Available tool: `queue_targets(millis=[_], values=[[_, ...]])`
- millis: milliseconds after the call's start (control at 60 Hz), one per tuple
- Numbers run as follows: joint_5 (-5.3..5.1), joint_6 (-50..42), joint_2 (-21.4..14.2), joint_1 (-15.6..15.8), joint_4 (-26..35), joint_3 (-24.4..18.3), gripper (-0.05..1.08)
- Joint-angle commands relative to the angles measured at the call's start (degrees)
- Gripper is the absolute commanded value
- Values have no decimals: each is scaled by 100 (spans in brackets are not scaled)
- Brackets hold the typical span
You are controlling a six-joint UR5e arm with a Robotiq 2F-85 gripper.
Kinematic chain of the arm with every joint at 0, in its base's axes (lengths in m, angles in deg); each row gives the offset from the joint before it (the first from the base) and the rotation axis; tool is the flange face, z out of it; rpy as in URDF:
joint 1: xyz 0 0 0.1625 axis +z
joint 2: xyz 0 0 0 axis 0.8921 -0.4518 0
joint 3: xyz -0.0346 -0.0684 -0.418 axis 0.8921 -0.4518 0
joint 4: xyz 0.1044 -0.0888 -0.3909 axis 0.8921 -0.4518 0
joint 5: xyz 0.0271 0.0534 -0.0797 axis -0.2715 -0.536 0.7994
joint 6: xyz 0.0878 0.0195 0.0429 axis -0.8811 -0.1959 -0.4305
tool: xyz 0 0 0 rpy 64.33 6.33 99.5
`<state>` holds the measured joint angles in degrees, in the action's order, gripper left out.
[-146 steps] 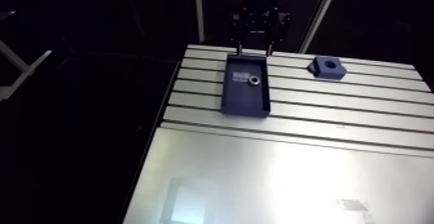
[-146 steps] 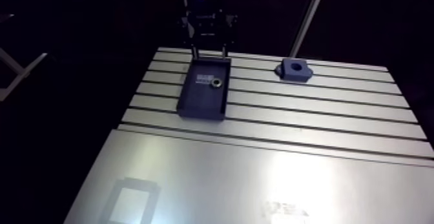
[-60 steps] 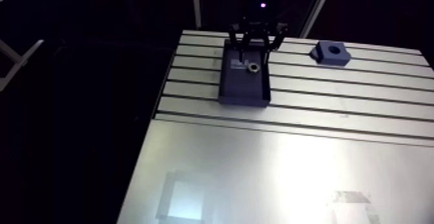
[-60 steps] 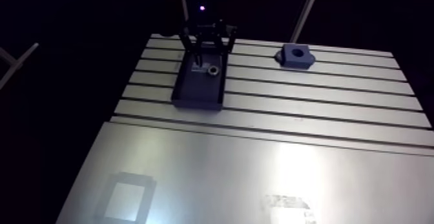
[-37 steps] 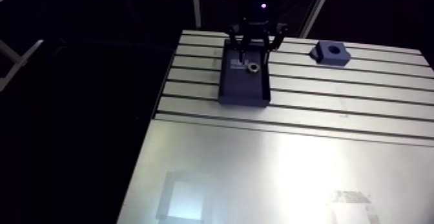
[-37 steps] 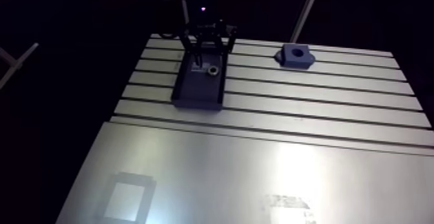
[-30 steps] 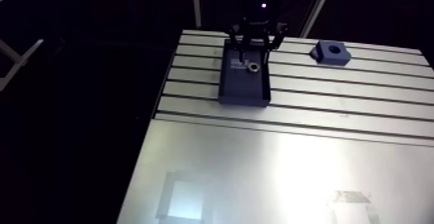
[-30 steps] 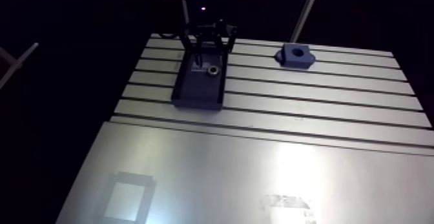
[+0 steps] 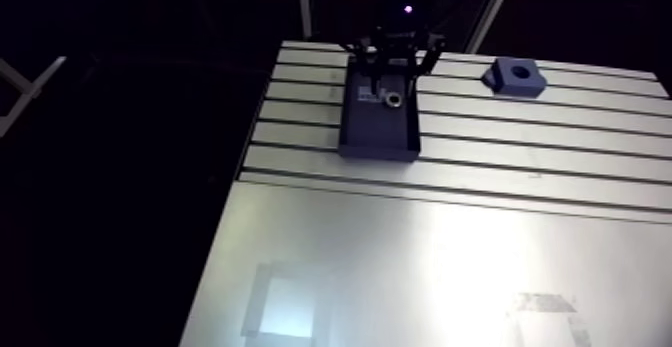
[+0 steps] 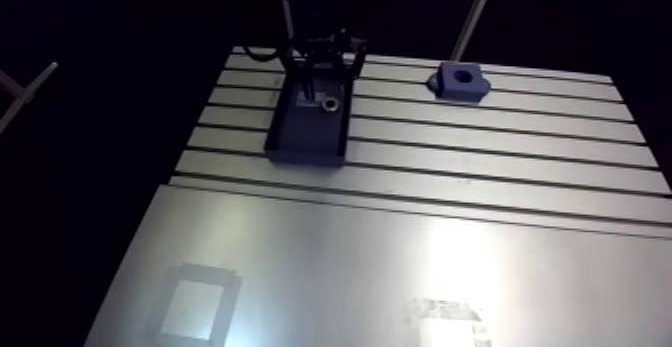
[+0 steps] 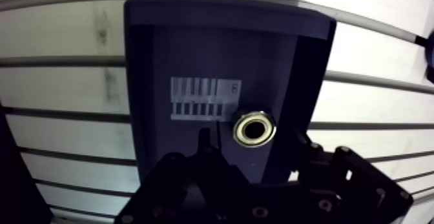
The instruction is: Pick up the bearing and press it into the housing until flush.
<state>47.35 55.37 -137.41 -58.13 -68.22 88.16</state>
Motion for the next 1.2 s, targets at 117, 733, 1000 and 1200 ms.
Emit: queue_targets(millis=[117, 733, 1000, 1200], values=[[9, 8, 47, 0, -17, -6, 41], [1, -1, 47, 0, -24, 66, 41], [0, -2, 47, 0, -17, 83, 45], [9, -8, 47, 0, -24, 84, 46]])
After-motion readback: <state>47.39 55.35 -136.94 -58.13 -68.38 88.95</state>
